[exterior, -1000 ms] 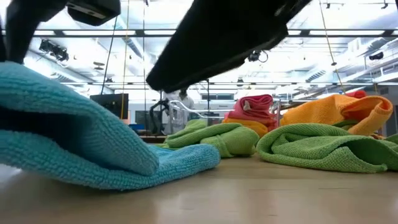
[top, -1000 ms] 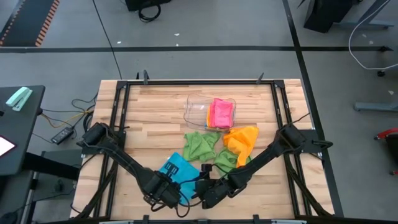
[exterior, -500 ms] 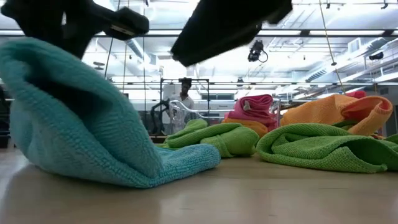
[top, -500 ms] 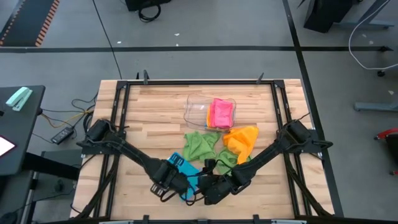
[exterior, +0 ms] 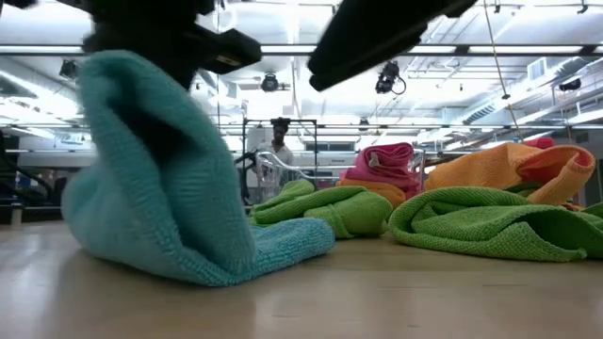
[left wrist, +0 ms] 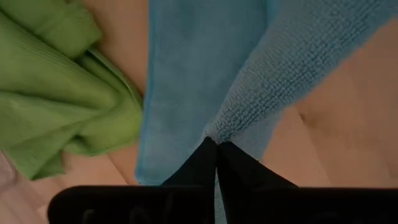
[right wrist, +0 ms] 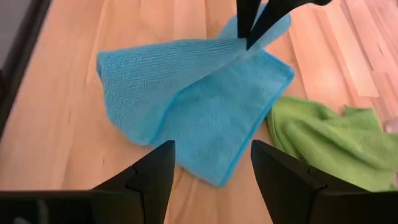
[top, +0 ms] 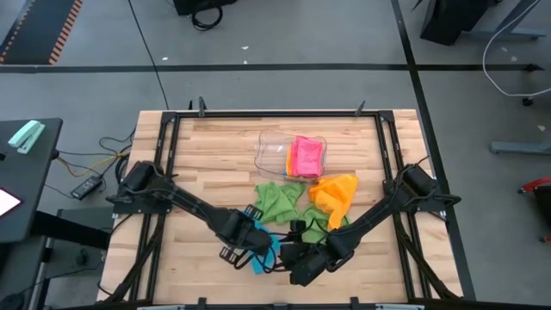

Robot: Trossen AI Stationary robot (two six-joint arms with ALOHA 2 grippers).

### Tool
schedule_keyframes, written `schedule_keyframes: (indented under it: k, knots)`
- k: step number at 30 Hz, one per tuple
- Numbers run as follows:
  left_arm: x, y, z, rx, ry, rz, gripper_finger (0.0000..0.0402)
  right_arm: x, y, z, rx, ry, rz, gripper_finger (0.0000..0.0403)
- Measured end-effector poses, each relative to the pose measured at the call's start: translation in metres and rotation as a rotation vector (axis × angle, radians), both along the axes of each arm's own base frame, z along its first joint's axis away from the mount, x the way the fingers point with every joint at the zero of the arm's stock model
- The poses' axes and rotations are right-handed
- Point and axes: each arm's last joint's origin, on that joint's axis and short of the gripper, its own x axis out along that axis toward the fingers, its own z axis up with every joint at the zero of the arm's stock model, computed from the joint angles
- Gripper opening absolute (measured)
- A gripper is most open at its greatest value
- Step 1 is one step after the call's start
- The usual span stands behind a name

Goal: Fold microfiber towels
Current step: Fold the blue microfiber cloth

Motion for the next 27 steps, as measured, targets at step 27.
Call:
schedule_keyframes:
  k: [27]
  knots:
    - [0.023,0.04,-0.018,0.018,0.034,0.129,0.0067,-0.028,0.011,0.032,0.009,-0.032,0.004,0.022]
